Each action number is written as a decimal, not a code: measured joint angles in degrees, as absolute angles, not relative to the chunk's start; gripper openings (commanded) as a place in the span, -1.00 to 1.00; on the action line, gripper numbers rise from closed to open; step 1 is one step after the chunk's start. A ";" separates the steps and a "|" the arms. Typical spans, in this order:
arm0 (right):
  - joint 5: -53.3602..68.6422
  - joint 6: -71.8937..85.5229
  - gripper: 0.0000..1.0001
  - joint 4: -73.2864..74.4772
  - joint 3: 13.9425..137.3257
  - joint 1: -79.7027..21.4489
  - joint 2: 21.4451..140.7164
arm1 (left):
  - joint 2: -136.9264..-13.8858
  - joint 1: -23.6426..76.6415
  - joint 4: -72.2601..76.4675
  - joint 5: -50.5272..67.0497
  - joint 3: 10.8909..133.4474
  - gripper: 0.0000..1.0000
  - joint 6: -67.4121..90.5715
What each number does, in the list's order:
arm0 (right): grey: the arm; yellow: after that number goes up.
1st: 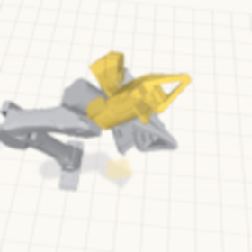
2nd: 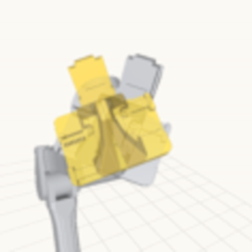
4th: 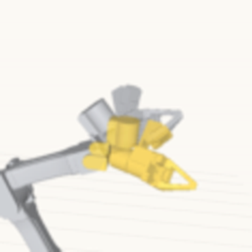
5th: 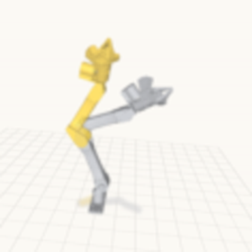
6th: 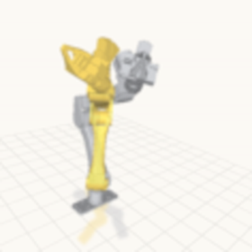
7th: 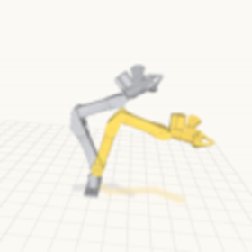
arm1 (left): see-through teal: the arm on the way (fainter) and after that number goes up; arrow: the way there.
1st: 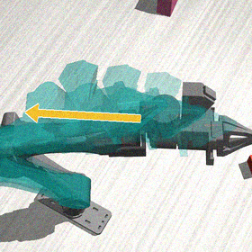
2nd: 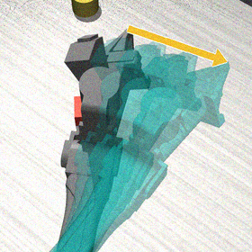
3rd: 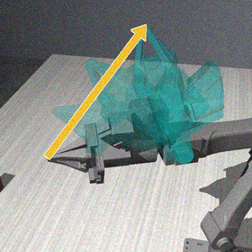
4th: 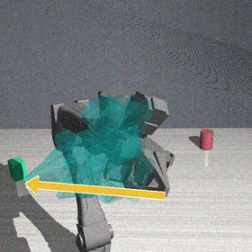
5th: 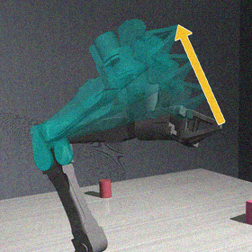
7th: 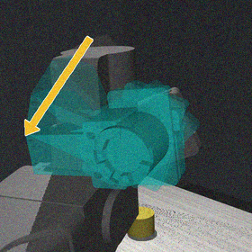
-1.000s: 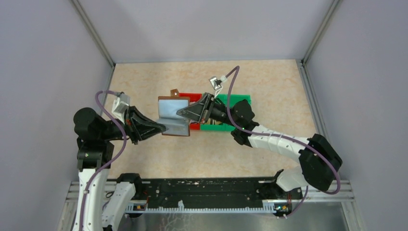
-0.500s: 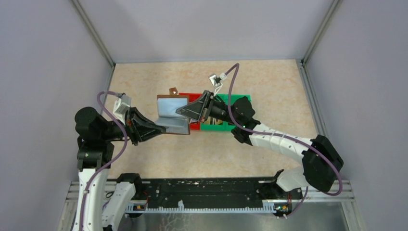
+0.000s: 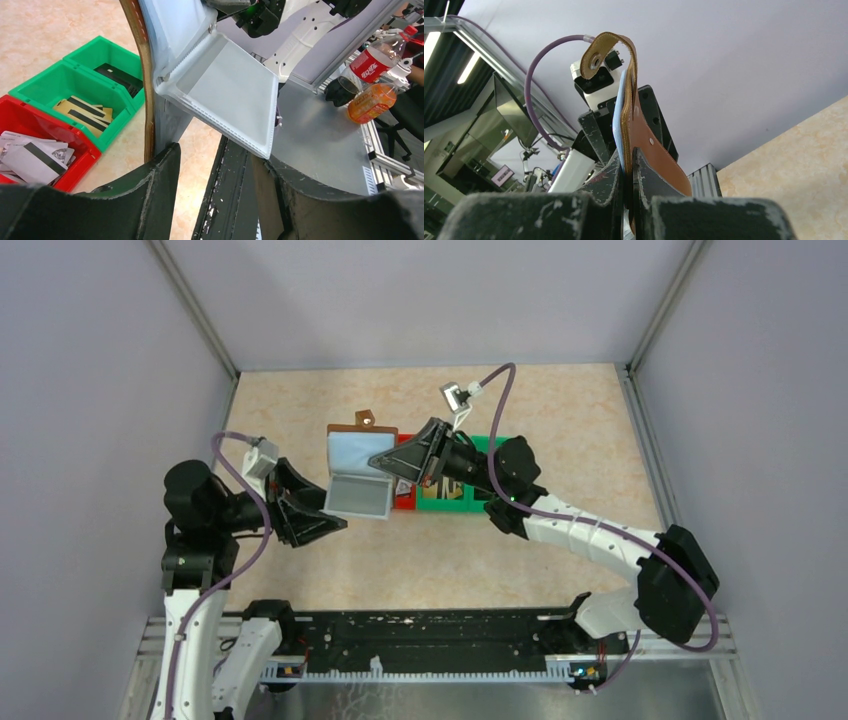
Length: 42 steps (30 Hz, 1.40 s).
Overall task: Take the credit cards out of the card holder
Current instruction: Remove the credit card from the card holder.
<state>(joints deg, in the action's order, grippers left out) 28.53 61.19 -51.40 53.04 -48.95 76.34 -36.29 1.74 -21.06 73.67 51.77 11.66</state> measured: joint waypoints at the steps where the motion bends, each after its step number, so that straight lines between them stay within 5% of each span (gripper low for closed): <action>1: 28.56 61.28 -1.00 -51.37 53.04 -48.95 76.27 | -36.27 1.74 -21.23 73.84 51.77 0.21 11.42; 7: 29.04 61.89 -1.00 -51.42 53.04 -48.51 75.90 | -36.27 1.74 -23.66 78.41 51.20 0.41 8.16; 10: 29.23 62.61 -1.00 -51.75 53.06 -48.21 75.81 | -36.27 1.74 -27.11 79.64 51.16 0.71 4.23; 22: 29.41 68.64 -1.00 -59.88 52.93 -48.18 75.88 | -35.62 1.74 -16.27 65.73 48.82 0.86 18.76; 27: 28.47 71.31 -1.00 -66.04 51.70 -48.31 76.55 | -35.62 1.74 -0.93 66.26 43.40 0.75 35.38; 33: 25.61 71.57 -1.00 -68.23 51.31 -49.74 78.74 | -35.81 1.74 23.44 70.61 37.04 0.33 57.06; 42: 18.17 69.45 -1.00 -71.11 48.71 -52.51 79.79 | -34.65 1.76 33.41 72.88 37.04 -0.02 65.08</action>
